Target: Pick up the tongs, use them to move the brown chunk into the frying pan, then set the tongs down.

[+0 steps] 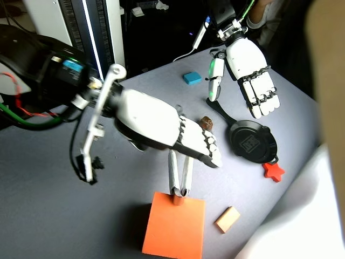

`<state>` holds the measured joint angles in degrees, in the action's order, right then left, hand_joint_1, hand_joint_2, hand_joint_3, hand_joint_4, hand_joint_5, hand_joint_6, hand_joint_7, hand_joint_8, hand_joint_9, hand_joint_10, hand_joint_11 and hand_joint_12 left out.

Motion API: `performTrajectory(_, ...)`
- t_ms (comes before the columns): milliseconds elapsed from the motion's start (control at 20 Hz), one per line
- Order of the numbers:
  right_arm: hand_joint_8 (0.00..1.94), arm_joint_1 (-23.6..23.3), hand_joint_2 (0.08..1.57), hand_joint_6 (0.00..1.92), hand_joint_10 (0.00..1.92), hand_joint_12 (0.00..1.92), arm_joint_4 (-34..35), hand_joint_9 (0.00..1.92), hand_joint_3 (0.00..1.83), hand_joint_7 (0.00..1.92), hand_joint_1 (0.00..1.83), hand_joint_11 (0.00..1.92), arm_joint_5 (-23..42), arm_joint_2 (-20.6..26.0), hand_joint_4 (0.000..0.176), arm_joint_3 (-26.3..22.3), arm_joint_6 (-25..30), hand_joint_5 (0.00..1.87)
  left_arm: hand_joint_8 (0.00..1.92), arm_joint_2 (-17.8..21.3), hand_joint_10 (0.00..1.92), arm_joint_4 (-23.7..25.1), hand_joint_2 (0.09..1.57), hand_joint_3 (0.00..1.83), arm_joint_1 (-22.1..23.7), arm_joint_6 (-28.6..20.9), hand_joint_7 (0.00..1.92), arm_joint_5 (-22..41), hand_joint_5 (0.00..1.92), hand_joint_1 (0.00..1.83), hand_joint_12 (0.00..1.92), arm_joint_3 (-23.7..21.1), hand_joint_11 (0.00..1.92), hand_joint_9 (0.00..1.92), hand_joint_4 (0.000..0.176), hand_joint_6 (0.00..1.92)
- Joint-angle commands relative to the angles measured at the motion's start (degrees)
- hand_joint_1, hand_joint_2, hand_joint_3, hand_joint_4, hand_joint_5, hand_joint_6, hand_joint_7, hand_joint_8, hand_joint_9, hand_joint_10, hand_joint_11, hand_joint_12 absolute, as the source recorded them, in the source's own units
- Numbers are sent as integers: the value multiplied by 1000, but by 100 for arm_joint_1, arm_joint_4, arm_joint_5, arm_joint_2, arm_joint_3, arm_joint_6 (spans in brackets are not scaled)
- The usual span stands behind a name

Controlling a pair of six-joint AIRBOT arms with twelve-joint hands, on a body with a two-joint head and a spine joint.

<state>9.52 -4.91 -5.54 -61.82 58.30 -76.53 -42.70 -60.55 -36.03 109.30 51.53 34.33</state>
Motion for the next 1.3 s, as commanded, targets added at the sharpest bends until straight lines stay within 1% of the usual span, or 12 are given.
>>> performTrajectory(0,0,-118,851,0,0,0,-6,0,0,0,952,0,454,-18,0,69,-27,0,0,42,0,283,1206,0,-5,-54,0,404,0,0,0,-20,0,0,0,0)
performTrajectory(150,0,-256,867,0,0,0,-3,0,7,0,923,0,2,-344,0,415,-78,0,0,41,0,270,1207,0,-133,-230,0,404,0,0,0,-90,0,0,0,0)
performTrajectory(200,0,-261,875,0,0,0,-3,0,10,0,924,0,-54,-427,0,495,-242,0,0,42,0,269,1207,0,-162,-234,0,404,0,0,0,-122,0,0,0,0)
performTrajectory(250,0,-242,877,0,0,0,-1,0,11,0,923,0,-157,-586,0,651,-403,0,0,42,0,246,1207,0,-197,-103,0,532,0,0,0,-211,0,0,0,0)
performTrajectory(300,0,-239,877,0,0,0,-1,0,11,0,923,0,-230,-662,0,726,-409,0,0,40,0,245,1207,0,-236,-70,0,674,0,0,0,-249,0,0,0,0)
performTrajectory(350,4,-239,884,0,2,0,0,5,14,10,868,0,-311,-710,0,788,-412,0,0,38,0,239,1209,0,-272,-69,0,749,0,0,0,-269,0,0,0,0)
performTrajectory(400,11,-239,871,0,7,4,0,17,7,30,884,9,-465,-797,0,889,-420,0,0,35,0,122,1207,0,-299,-69,0,820,0,0,0,-298,0,0,0,0)
performTrajectory(450,8,-220,883,0,5,8,1,15,12,30,844,14,-566,-894,0,1000,-474,0,0,33,0,-26,1205,0,-304,-68,0,821,0,0,0,-308,0,0,0,0)
performTrajectory(600,5,-162,903,0,3,9,1,9,19,25,872,12,-602,-1079,0,1194,-500,0,0,26,0,-58,1203,0,-321,-65,0,823,0,0,0,-265,0,0,0,0)
performTrajectory(800,0,-29,892,0,0,0,-1,0,11,6,918,0,-740,-1302,0,1371,-808,0,0,26,0,-56,1209,0,-365,-149,0,833,0,0,0,-252,0,0,0,0)
performTrajectory(1000,0,45,900,0,0,0,-3,0,13,1,831,1,-603,-1474,0,1561,-897,0,0,-23,0,-57,1216,2,-346,-164,0,1068,0,0,3,-300,5,0,0,0)
performTrajectory(1250,1,137,876,0,0,0,-4,0,0,2,906,0,-636,-1642,0,1830,-1036,0,0,-85,0,-57,1208,0,-276,-163,0,1169,0,0,0,-307,0,0,0,0)
